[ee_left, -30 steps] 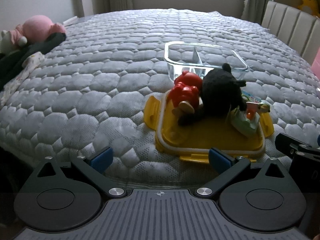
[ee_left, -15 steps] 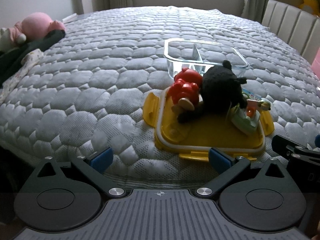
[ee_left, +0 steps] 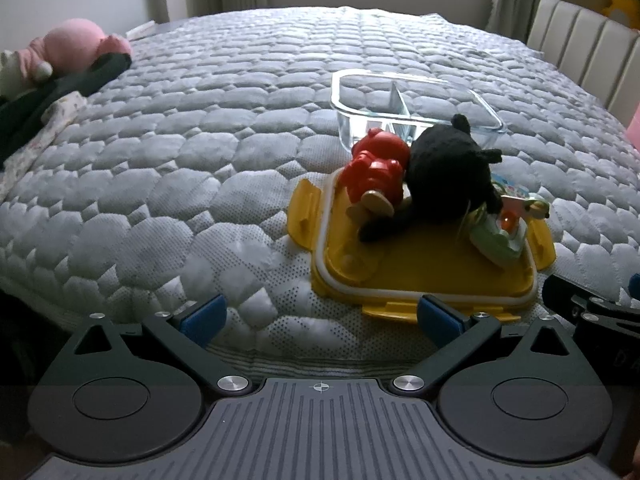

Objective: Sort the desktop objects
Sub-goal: 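Move both tools toward the yellow lid holding the toys, then reach the left tool down and close it on the red toy figure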

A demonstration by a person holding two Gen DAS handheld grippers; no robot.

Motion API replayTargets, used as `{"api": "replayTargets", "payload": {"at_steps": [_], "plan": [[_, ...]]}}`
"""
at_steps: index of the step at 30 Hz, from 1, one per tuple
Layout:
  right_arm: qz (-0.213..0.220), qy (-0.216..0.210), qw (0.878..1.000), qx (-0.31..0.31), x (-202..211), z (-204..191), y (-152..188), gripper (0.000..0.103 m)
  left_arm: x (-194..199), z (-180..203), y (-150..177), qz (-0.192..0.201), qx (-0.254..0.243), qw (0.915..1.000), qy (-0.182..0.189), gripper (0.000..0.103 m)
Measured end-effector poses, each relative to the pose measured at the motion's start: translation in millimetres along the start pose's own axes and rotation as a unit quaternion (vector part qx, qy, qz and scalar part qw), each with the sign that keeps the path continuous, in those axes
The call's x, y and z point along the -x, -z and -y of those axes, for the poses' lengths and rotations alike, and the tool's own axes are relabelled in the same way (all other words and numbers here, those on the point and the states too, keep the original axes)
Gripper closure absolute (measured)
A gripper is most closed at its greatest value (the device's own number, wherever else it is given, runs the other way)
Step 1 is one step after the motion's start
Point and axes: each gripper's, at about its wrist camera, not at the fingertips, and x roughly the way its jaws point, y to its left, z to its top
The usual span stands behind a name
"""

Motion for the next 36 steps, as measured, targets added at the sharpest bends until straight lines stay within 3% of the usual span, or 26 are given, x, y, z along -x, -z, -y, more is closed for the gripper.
{"api": "replayTargets", "payload": {"at_steps": [19,36], "plan": [[-0.02,0.0,1.0,-0.007,-20,4,-2,0.0,-13,2,-2,-0.008,-0.008,0.9999,-0.004,0.0],[0.015,-0.046,0.997,-0.052,-34,18,-9,0.0,-28,8,-17,-0.013,-0.018,0.9997,0.004,0.0]]}}
